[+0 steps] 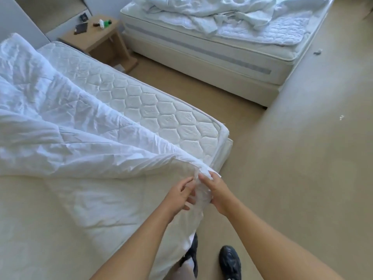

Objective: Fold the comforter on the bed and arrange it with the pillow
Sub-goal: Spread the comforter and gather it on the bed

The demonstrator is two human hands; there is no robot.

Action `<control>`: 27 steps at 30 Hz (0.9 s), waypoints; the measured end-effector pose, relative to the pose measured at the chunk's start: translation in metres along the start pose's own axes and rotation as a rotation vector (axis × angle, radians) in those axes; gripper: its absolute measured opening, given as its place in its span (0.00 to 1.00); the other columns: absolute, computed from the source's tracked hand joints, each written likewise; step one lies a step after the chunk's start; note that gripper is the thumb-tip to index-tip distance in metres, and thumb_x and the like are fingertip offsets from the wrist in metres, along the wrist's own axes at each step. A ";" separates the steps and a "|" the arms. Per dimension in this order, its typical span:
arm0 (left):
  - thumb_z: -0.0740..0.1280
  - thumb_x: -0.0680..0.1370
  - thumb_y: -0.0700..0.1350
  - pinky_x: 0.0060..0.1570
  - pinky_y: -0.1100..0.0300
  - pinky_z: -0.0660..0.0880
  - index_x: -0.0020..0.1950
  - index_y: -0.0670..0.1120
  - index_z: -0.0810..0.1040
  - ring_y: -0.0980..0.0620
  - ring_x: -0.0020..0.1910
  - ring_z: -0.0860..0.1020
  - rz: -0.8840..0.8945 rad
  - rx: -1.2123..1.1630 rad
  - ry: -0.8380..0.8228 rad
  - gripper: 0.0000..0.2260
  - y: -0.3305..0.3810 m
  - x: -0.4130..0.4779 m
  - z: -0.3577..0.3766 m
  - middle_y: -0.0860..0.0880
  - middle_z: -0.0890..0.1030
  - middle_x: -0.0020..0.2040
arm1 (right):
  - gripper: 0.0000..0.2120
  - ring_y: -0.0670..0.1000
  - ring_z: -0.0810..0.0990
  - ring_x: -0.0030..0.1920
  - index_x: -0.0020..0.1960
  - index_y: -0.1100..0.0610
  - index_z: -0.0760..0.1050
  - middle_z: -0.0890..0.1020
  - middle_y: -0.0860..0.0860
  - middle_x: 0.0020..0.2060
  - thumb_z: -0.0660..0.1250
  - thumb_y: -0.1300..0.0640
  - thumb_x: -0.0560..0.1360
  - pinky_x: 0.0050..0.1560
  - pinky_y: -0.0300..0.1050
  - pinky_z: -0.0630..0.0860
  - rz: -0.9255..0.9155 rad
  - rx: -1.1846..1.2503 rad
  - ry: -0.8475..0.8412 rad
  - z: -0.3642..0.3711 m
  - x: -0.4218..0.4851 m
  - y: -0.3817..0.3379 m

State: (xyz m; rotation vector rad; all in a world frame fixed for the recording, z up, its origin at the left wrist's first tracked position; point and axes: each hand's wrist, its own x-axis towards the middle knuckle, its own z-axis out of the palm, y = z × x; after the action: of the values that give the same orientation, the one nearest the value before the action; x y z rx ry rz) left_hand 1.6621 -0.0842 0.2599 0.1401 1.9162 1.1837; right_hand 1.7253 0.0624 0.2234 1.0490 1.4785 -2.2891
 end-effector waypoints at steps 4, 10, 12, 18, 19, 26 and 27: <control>0.65 0.81 0.53 0.43 0.56 0.77 0.54 0.60 0.79 0.55 0.39 0.82 0.013 0.089 0.195 0.04 -0.037 0.029 -0.077 0.50 0.83 0.48 | 0.32 0.53 0.83 0.50 0.60 0.48 0.75 0.81 0.53 0.55 0.77 0.39 0.59 0.45 0.49 0.81 -0.001 -0.106 0.201 0.027 0.033 0.001; 0.67 0.79 0.59 0.53 0.44 0.79 0.62 0.44 0.72 0.41 0.53 0.79 -0.397 -0.666 0.481 0.22 -0.082 0.078 -0.167 0.39 0.76 0.55 | 0.11 0.53 0.80 0.42 0.52 0.52 0.79 0.82 0.55 0.44 0.71 0.55 0.69 0.40 0.47 0.78 -0.057 -0.200 0.298 0.026 0.054 -0.001; 0.68 0.78 0.59 0.49 0.47 0.78 0.67 0.43 0.72 0.42 0.56 0.79 -0.384 -0.896 0.471 0.26 -0.088 0.097 -0.180 0.39 0.77 0.60 | 0.15 0.53 0.83 0.45 0.55 0.51 0.80 0.85 0.55 0.47 0.73 0.51 0.69 0.43 0.49 0.80 -0.047 -0.221 0.298 0.016 0.054 0.004; 0.75 0.75 0.48 0.48 0.46 0.83 0.55 0.47 0.79 0.43 0.56 0.83 -0.244 -0.968 0.596 0.11 -0.064 0.145 -0.192 0.46 0.83 0.56 | 0.06 0.56 0.84 0.49 0.53 0.56 0.82 0.86 0.58 0.50 0.70 0.63 0.78 0.54 0.58 0.80 0.033 -0.280 0.382 -0.012 0.043 0.020; 0.74 0.76 0.47 0.51 0.45 0.82 0.52 0.48 0.79 0.44 0.56 0.83 -0.197 -0.911 0.614 0.08 -0.053 0.152 -0.194 0.47 0.84 0.53 | 0.06 0.55 0.84 0.47 0.52 0.56 0.82 0.86 0.58 0.49 0.69 0.63 0.78 0.52 0.57 0.80 0.038 -0.286 0.406 -0.014 0.041 0.021; 0.73 0.77 0.43 0.41 0.53 0.82 0.58 0.48 0.78 0.50 0.47 0.83 -0.058 -0.748 0.452 0.10 0.001 0.200 -0.213 0.48 0.83 0.50 | 0.07 0.53 0.80 0.39 0.39 0.49 0.80 0.82 0.47 0.35 0.70 0.58 0.75 0.44 0.50 0.77 0.044 -0.454 0.633 -0.030 0.058 0.018; 0.72 0.78 0.43 0.39 0.54 0.82 0.56 0.48 0.78 0.50 0.45 0.82 -0.087 -0.749 0.420 0.08 -0.001 0.202 -0.211 0.48 0.82 0.49 | 0.05 0.53 0.80 0.40 0.41 0.50 0.80 0.82 0.48 0.36 0.70 0.58 0.75 0.45 0.50 0.77 0.036 -0.471 0.652 -0.031 0.062 0.014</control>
State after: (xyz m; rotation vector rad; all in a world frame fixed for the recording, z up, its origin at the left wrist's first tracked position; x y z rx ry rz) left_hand 1.3864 -0.1288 0.1760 -0.6271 1.6534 1.8903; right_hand 1.7017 0.0949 0.1648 1.7157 2.0567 -1.4930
